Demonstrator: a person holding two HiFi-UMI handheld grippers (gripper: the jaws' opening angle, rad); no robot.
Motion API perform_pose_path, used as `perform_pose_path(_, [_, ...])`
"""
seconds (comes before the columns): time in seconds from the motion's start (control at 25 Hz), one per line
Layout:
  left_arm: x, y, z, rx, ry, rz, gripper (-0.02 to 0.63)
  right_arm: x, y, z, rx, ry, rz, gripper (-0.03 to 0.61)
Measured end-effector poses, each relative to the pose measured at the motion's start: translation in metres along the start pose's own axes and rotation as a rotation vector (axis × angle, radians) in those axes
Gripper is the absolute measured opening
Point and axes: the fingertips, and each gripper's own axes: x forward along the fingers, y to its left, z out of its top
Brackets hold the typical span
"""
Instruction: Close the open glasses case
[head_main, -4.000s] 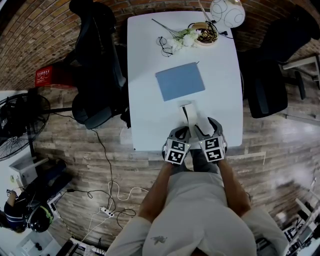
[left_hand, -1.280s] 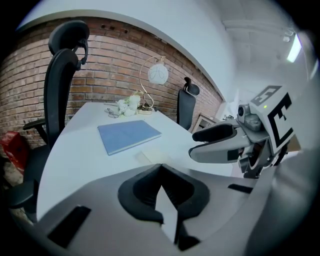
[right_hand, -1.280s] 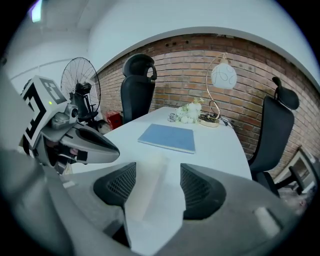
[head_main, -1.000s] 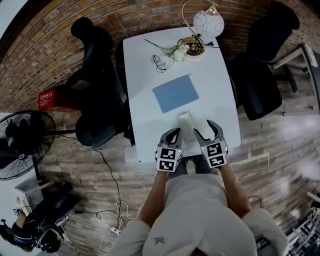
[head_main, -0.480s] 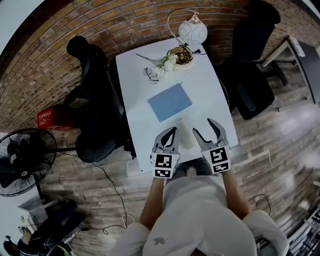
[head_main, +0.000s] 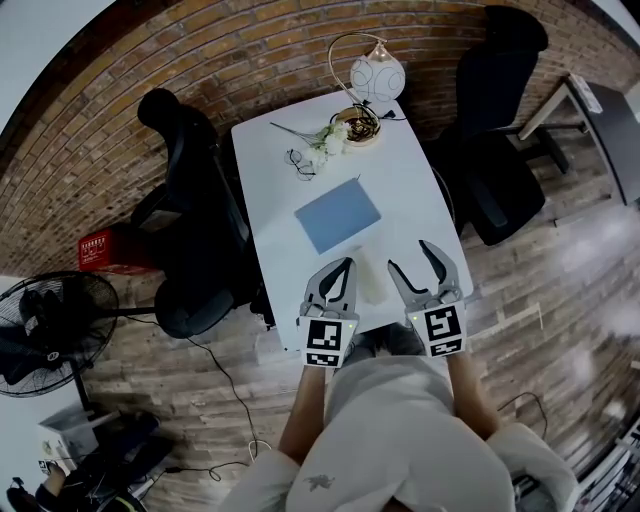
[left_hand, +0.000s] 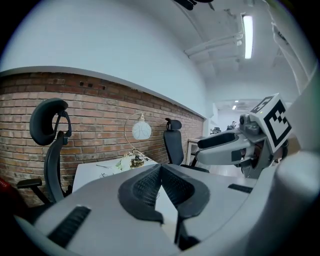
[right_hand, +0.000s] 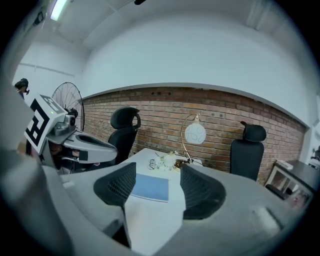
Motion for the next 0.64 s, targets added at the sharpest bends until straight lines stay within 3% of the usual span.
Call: perform_pose_path(0.64, [0.017, -0.034, 0.055, 0.089, -0.066, 0.045, 0.005, -0.029, -0.058, 0.031, 0.01, -0.091, 0.003, 0.279])
